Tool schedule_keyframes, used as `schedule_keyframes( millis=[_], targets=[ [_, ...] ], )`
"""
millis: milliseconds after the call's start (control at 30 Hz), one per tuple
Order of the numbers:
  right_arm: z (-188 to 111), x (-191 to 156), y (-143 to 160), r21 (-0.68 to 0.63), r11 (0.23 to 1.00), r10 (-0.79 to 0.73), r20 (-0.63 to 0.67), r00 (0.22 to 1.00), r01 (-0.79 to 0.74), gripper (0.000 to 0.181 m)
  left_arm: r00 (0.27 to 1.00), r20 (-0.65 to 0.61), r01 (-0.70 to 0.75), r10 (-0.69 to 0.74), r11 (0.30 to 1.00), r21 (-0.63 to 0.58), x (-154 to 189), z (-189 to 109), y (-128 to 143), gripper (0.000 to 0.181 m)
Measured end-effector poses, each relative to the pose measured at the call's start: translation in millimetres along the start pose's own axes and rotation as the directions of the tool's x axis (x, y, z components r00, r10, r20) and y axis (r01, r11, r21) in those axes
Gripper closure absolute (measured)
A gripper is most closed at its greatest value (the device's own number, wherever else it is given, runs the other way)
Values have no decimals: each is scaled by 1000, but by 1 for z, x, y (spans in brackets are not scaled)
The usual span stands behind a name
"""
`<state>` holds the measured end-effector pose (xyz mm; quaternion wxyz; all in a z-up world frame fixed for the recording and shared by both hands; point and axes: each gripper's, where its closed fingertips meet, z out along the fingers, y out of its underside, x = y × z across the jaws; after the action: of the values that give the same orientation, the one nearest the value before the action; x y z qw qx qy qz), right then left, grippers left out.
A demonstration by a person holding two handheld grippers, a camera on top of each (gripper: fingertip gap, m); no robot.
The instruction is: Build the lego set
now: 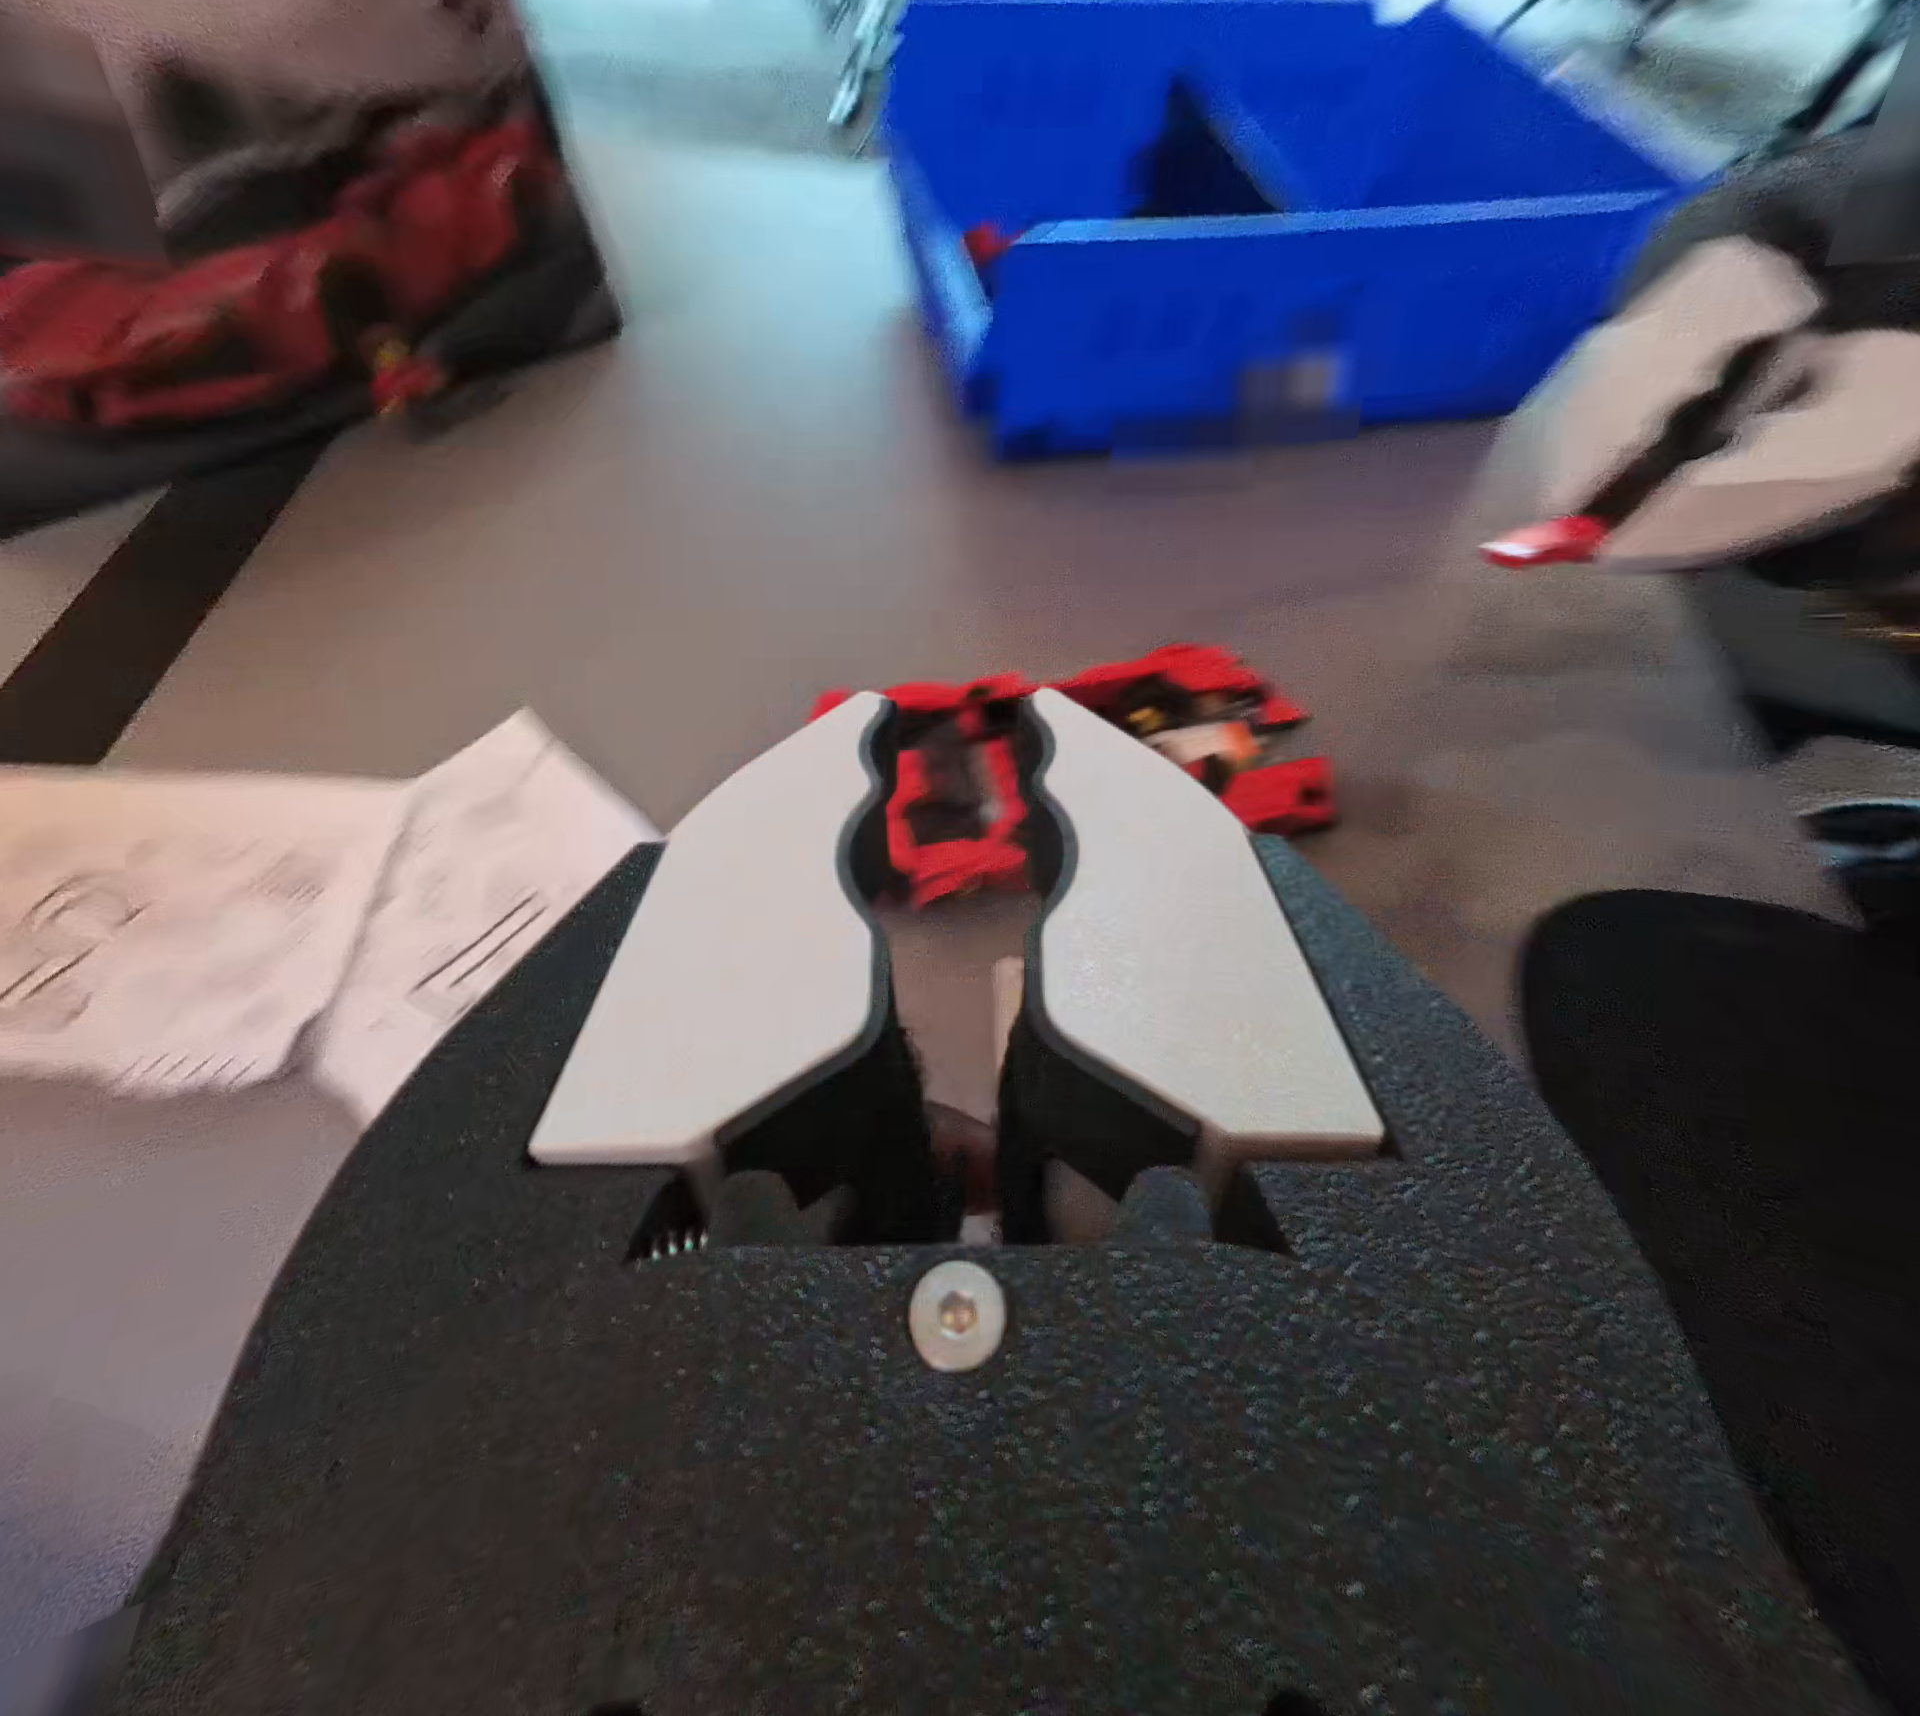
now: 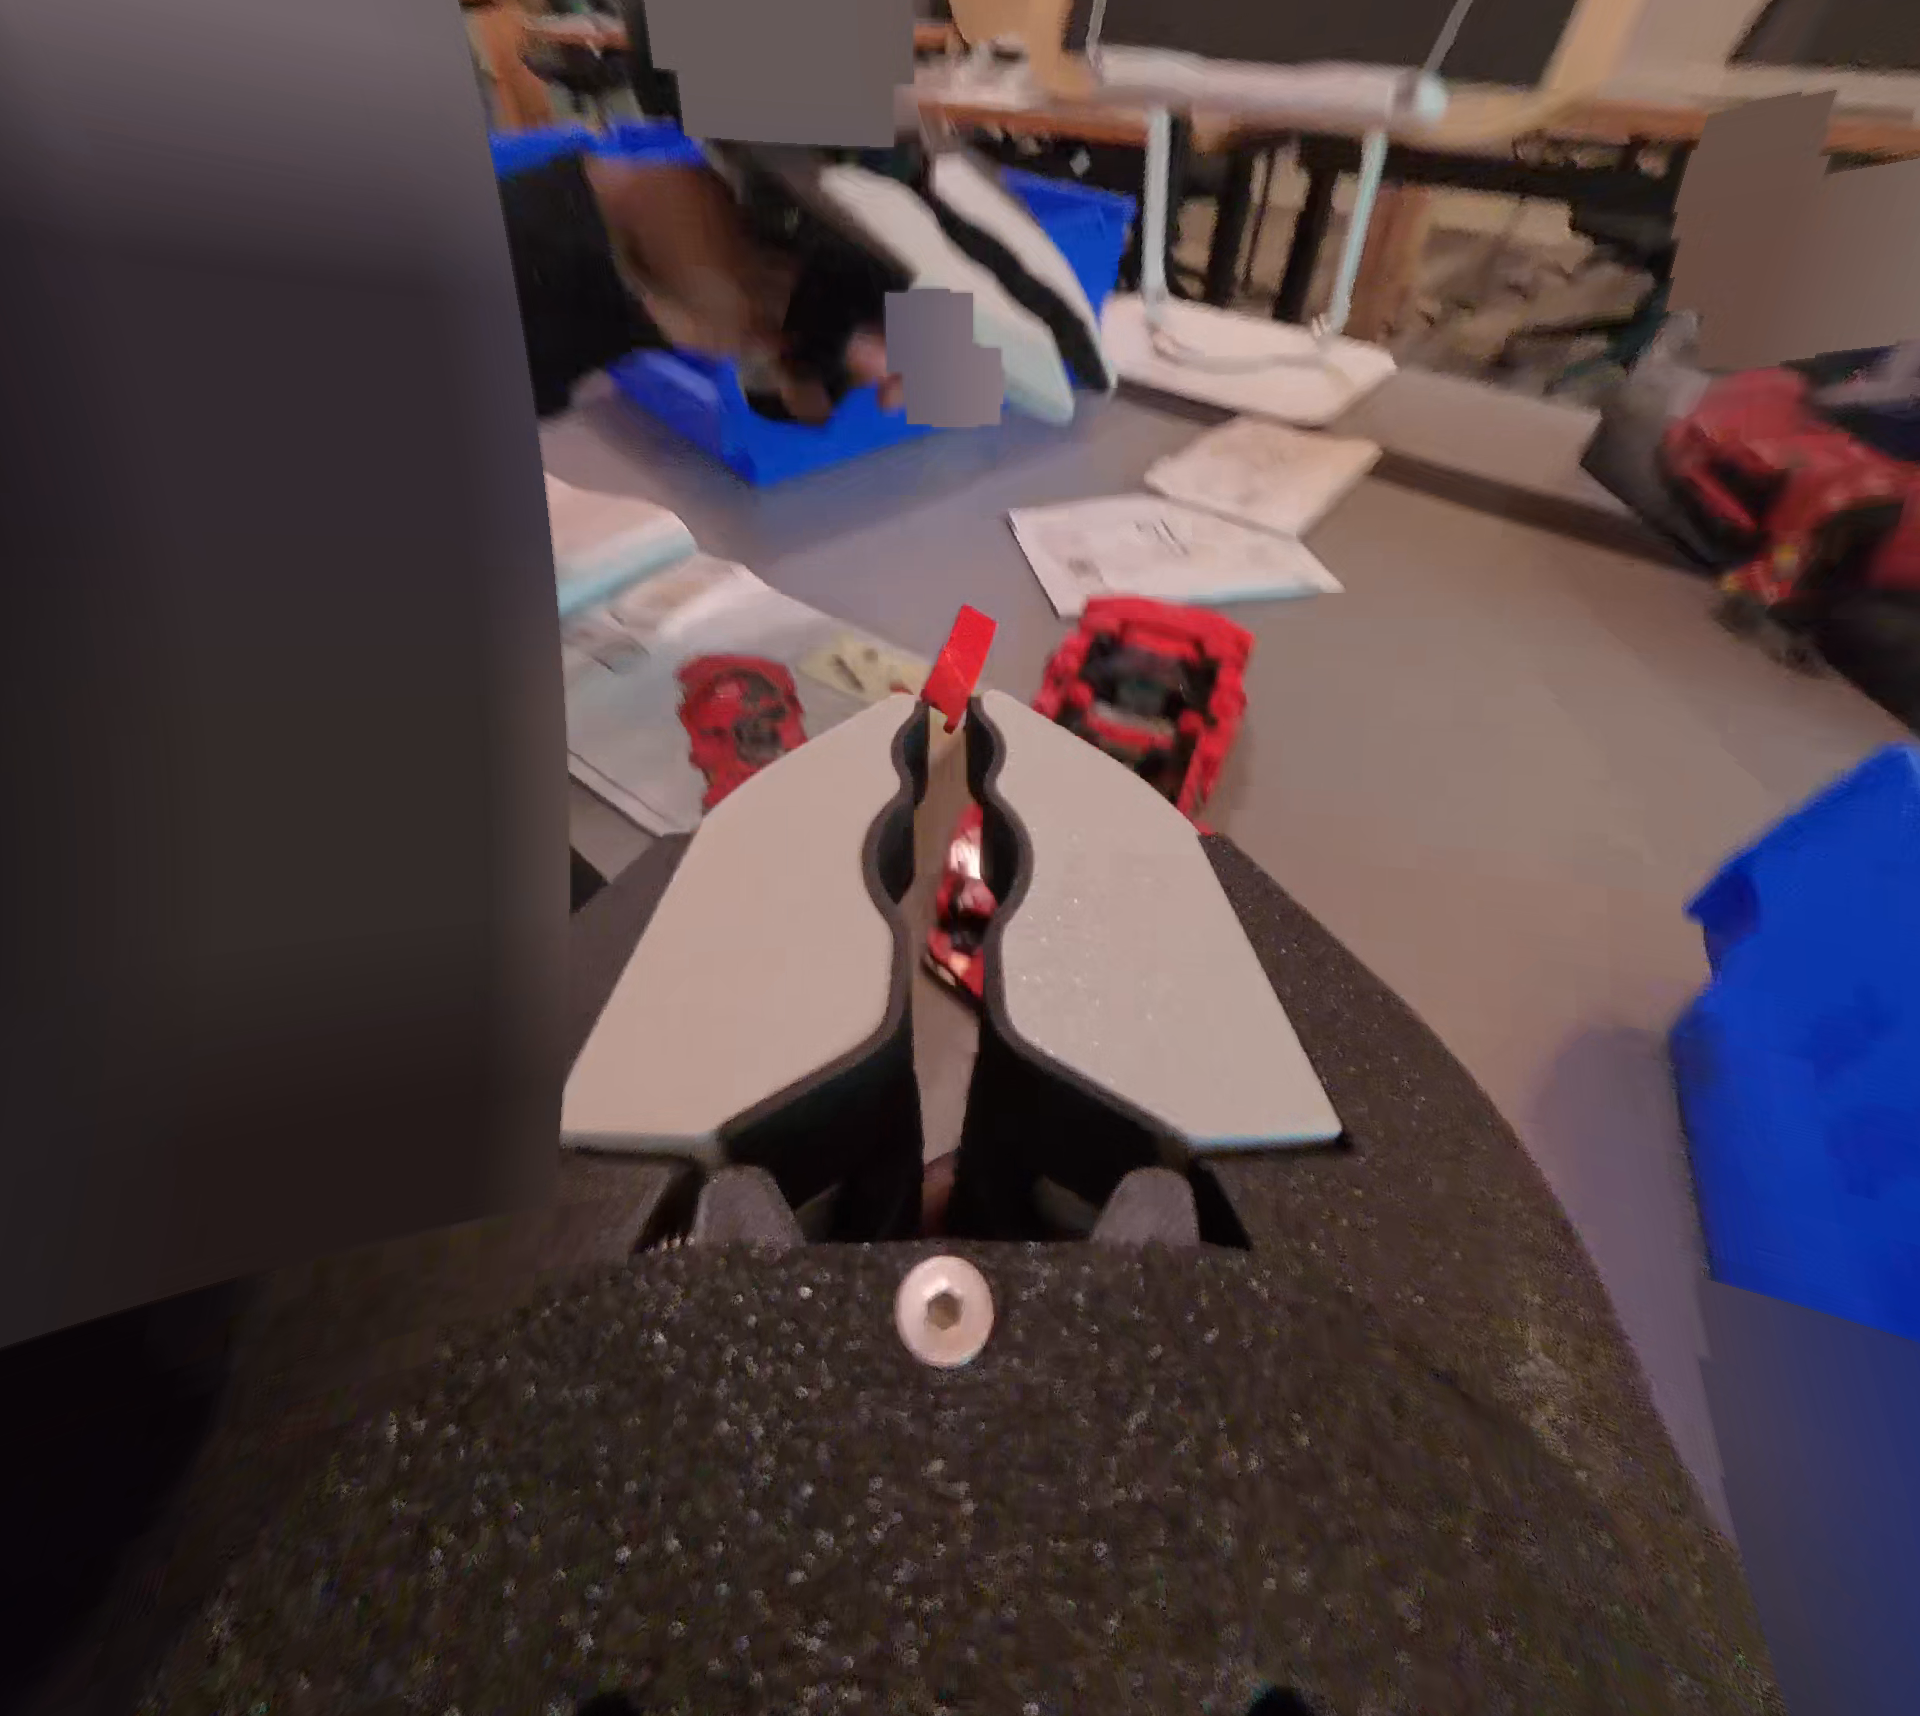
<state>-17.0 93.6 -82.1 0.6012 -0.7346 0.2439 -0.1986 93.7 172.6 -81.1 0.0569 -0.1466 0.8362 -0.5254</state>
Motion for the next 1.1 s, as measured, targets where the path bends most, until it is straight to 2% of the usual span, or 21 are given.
schedule_keyframes(
  millis=[100,233,400,600,767,867,933,1033,1100],
  targets=[
    [1,6,29,-92,995,30,-36,999,-34,175,991,39,130,-125,972,-194,-28,20,20,161],
    [1,5,46,-135,990,40,-41,998,-45,175,961,29,271,-275,912,-309,-39,46,47,160],
    [-5,11,50,-135,989,60,-47,997,-66,175,908,-61,375,-415,867,-328,-25,53,61,151],
    [-8,13,58,-153,987,51,-37,998,-56,175,885,-90,410,-458,855,-316,-11,46,66,145],
    [-13,16,68,-200,980,-27,-11,1000,24,175,871,-96,435,-481,849,-300,3,39,69,144],
    [-13,22,76,-240,969,-60,4,998,59,175,876,-90,431,-475,852,-298,12,34,74,144],
    [-12,27,81,-270,958,-96,10,995,95,175,901,-33,400,-434,856,-327,11,26,83,145],
    [-11,34,82,-291,944,-136,80,987,154,175,965,107,262,-240,885,-384,-1,11,88,154],
    [-6,38,81,-298,940,-131,136,982,167,177,991,94,121,-92,912,-391,6,9,71,167]
  ],
)
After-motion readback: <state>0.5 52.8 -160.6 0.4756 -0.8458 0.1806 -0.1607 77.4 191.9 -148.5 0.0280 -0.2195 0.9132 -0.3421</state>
